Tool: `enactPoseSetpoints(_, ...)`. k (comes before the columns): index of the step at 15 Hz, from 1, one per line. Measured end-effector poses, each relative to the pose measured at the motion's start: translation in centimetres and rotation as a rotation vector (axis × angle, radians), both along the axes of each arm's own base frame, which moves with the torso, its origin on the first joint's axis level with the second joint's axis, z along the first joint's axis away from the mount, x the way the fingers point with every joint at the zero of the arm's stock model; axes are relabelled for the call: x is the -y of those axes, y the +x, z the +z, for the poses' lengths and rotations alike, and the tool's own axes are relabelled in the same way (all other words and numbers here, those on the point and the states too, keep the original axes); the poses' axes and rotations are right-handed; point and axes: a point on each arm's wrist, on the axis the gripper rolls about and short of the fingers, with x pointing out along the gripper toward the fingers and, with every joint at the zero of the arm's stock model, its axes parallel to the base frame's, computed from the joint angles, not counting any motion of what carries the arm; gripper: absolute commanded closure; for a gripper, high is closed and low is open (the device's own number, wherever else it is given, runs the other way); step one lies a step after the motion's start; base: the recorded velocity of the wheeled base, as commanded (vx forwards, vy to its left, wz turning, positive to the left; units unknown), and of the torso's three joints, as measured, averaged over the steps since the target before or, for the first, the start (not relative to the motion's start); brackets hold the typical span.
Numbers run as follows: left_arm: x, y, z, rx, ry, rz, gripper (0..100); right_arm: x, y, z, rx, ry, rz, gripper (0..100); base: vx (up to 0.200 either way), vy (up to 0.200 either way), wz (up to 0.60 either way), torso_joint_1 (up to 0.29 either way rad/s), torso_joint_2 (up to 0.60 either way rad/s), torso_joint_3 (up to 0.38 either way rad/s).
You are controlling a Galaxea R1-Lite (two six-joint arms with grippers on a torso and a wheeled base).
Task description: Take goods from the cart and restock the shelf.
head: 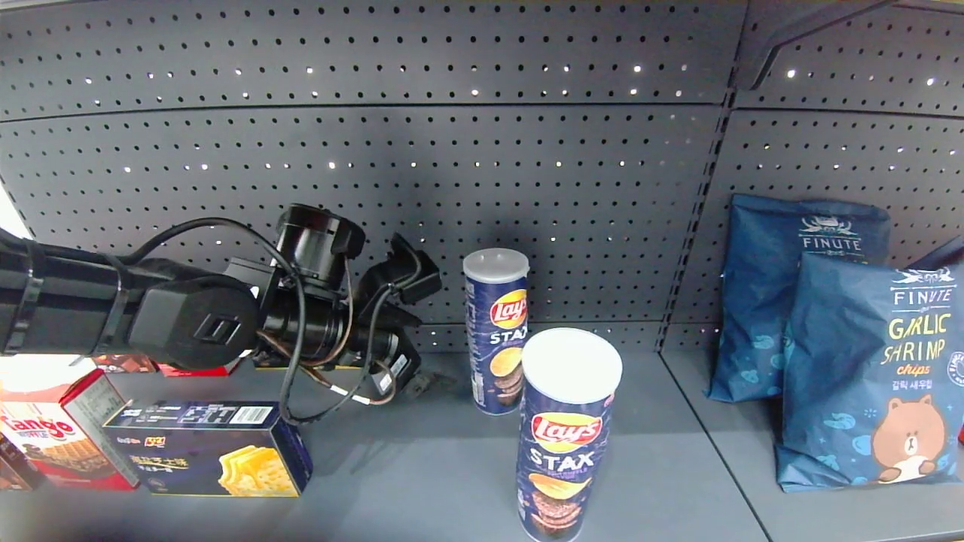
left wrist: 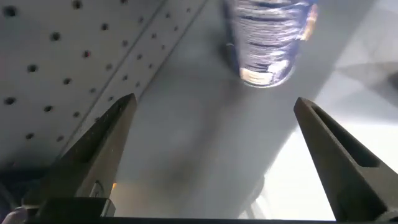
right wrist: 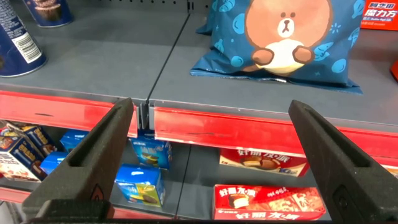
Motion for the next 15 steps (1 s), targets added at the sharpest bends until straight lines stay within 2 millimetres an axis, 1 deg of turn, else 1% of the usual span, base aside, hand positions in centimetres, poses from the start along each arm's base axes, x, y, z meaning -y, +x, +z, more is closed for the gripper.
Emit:
enactPoseSetpoints(2,0.3,-0.2,0.0,0.020,-0.013,-0.005,0,0.0,0.0,0.0,0.000,0.000,0.000,0,0.000,0.000,0.00,0.000,0.00,0.000)
enactPoseSetpoints(5,1.2,-0.1,0.4,0.040,-0.089,0.058,0,0.0,0.0,0.0,0.000,0.000,0.000,0,0.000,0.000,0.00,0.000,0.00,0.000)
enactPoseSetpoints(9,2.5,0.1,-0.1,0.053,-0.116,0.087,0,0.0,0.0,0.0,0.000,0.000,0.000,0,0.000,0.000,0.00,0.000,0.00,0.000)
enactPoseSetpoints(15,2.7,0.5,-0.7,0.063,-0.092,0.113,0,0.0,0.0,0.0,0.000,0.000,0.000,0,0.000,0.000,0.00,0.000,0.00,0.000)
